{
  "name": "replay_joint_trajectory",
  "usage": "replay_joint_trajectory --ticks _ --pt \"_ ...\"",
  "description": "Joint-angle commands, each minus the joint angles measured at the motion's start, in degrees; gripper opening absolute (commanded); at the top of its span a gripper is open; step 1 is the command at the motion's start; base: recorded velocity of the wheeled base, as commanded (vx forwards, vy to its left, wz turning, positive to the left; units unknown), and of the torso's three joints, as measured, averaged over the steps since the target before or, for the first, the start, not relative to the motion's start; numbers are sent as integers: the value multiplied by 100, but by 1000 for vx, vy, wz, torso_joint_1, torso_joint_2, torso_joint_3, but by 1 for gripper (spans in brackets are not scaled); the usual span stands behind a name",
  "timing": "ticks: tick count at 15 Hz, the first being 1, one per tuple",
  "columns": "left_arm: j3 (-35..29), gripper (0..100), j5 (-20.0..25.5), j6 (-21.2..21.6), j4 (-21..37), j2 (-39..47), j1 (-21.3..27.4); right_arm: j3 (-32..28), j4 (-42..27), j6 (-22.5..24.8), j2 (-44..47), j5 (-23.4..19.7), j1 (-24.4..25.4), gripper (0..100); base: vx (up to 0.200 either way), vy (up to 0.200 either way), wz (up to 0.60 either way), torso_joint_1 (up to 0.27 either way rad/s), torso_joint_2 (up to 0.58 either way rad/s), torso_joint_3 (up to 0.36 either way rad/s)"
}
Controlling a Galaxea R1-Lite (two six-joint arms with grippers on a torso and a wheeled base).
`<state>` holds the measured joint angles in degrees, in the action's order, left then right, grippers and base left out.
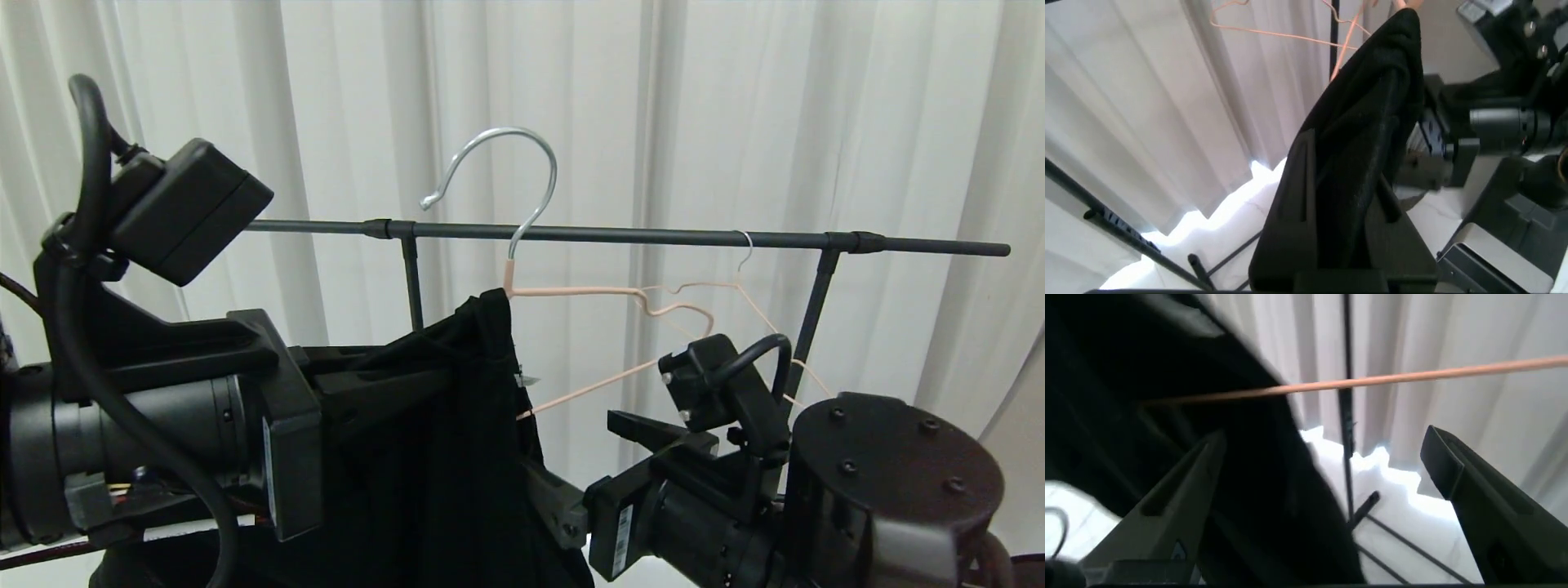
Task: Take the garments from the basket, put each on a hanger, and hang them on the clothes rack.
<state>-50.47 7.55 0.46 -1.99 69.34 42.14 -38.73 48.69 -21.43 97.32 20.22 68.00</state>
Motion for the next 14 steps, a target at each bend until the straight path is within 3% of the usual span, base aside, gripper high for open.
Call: replay_joint_trajectory --ticks 1,4,8,14 --pt "11 0 1 -2 -3 -8 48 -29 -9 7 200 -1 170 100 0 0 0 0 0 0" --pt "-42 0 1 -2 -3 -105 251 -12 -9 16 384 8 161 100 0 0 0 0 0 0" --pt "-156 0 -8 15 -3 -289 347 50 -35 43 578 25 -314 100 0 0 0 0 0 0" --pt "-42 0 -192 6 -3 -342 242 893 -88 508 174 43 -1008 100 0 0 0 0 0 0"
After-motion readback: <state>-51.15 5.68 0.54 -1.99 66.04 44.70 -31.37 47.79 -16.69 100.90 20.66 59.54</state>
